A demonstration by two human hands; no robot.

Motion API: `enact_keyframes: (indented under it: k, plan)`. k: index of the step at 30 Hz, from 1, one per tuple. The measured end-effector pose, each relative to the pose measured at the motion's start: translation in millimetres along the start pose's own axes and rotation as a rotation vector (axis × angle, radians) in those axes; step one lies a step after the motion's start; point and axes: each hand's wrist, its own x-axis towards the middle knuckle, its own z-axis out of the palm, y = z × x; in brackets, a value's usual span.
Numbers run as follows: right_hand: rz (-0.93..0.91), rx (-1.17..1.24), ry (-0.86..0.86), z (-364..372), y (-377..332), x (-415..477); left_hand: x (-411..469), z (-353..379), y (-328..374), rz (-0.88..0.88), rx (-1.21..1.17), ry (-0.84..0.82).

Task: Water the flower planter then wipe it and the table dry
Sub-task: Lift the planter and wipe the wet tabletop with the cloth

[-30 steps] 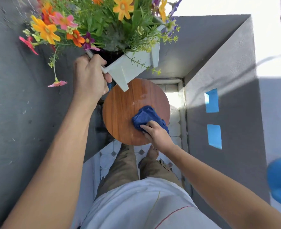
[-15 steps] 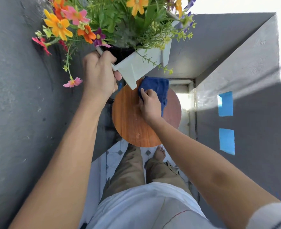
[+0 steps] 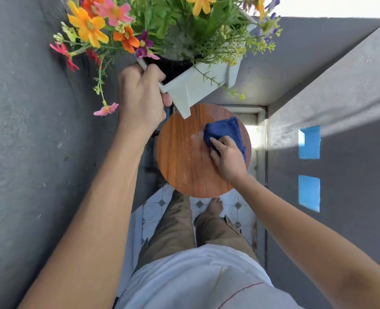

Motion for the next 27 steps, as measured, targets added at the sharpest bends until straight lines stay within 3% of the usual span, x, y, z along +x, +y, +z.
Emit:
enact_keyframes:
  k: [3, 6, 9, 12, 17, 21, 27]
  plan:
    - [0.138, 0.016, 0.106, -4.4, -7.2, 57.6, -1.8, 2.0, -2.1, 0.01, 0.018, -0.005]
    - [0.137, 0.042, 0.127, 13.9, -37.2, 88.0, -4.4, 2.6, -3.5, 0.006, 0.03, 0.003]
    - [0.006, 0.032, 0.067, 38.3, -79.8, 77.5, -7.1, 2.0, -6.3, 0.002, 0.037, 0.03]
    - [-0.23, 0.017, -0.107, 63.2, -105.1, 24.5, -12.3, 1.9, -10.1, 0.005, 0.043, 0.04]
    - [-0.339, 0.117, -0.273, 66.7, -68.2, -77.5, -28.8, 1.7, -21.1, -0.016, 0.039, 0.061]
    - [-0.21, 0.09, -0.236, 26.3, -6.7, -105.9, -51.1, 2.8, -37.7, -0.047, 0.047, 0.065]
    - [0.192, 0.084, -0.054, -30.1, 43.6, -80.7, -86.7, 16.5, -75.6, -0.124, 0.102, 0.103]
